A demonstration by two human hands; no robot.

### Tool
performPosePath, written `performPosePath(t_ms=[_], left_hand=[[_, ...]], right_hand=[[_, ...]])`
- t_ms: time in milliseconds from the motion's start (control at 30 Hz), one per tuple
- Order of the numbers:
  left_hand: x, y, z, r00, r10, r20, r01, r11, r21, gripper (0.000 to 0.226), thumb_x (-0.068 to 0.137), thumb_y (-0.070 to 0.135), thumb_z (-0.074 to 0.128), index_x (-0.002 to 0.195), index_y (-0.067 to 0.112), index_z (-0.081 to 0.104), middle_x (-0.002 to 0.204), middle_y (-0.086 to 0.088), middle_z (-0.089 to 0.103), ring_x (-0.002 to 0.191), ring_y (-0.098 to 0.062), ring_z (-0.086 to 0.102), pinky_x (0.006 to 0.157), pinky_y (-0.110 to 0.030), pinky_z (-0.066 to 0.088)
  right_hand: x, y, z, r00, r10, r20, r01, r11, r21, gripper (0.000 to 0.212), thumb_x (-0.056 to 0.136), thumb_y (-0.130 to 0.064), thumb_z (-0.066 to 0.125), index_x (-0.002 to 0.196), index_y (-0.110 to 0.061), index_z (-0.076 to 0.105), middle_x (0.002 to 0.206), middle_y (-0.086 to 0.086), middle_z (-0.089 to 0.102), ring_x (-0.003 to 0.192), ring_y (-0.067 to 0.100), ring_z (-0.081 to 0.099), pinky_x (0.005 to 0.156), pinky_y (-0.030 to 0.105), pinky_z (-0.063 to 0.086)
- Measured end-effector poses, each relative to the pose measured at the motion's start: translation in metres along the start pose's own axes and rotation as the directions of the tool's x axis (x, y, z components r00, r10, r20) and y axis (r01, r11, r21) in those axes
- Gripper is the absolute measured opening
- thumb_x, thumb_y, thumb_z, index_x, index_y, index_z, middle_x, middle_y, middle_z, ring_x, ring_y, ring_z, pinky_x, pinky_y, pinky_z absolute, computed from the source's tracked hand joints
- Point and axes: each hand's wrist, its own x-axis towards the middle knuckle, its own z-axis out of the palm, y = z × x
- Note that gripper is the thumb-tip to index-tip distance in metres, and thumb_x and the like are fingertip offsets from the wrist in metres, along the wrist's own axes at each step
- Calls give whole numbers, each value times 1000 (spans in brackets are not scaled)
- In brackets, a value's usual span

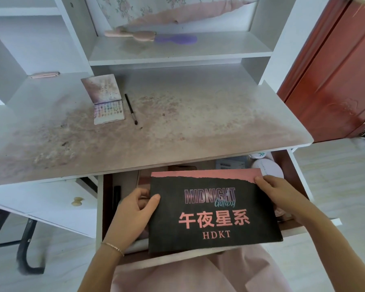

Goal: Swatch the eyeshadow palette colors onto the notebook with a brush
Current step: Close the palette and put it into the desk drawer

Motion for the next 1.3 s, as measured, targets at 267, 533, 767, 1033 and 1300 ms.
performPosePath(t_ms=[267, 533, 767, 1033, 1300], left_hand=[[35, 1, 8, 1000, 3, -10, -2, 988, 155, 30, 89, 17, 57, 119, 11, 56, 105, -7, 65, 85, -12, 58, 73, -19, 43], [21, -1, 9, 996, 77, -33, -60, 933, 354, 49, 86, 23, 61, 132, 10, 47, 134, -11, 48, 119, -22, 48, 100, -25, 35], [-24, 4, 3, 911, 348, 223, -411, 815, 409, 35, 82, 35, 65, 115, 26, 59, 105, 17, 56, 94, 4, 53, 81, -6, 37], [-42, -11, 30, 787, 405, 466, -593, 707, 387, 29, 78, 49, 63, 99, 29, 70, 95, 14, 68, 87, 0, 59, 80, -22, 47], [-42, -1, 30, 681, 629, 376, -726, 513, 457, 25, 72, 42, 54, 69, 27, 73, 61, 14, 66, 54, -5, 61, 41, -21, 46]], right_hand=[[44, -15, 18, 983, -94, -157, 88, 995, -46, 22, 93, -20, 47, 110, -8, 55, 103, 16, 61, 90, 28, 55, 81, 39, 45], [25, -12, 28, 939, -287, -191, 208, 914, -348, 41, 90, -25, 53, 129, -16, 47, 129, 11, 51, 118, 27, 44, 95, 34, 35], [-55, -3, 45, 782, -521, 342, 611, 749, -256, 28, 81, -50, 54, 108, -42, 55, 97, -25, 56, 91, -8, 52, 76, 11, 46], [-66, 31, 59, 702, -685, 196, 640, 486, -595, 31, 87, -47, 45, 94, -27, 68, 90, -12, 66, 83, 5, 59, 72, 16, 39], [-52, 40, 69, 400, -914, 69, 656, 233, -718, 53, 98, -38, 28, 76, -14, 69, 74, -1, 69, 62, 14, 61, 64, 23, 32]])
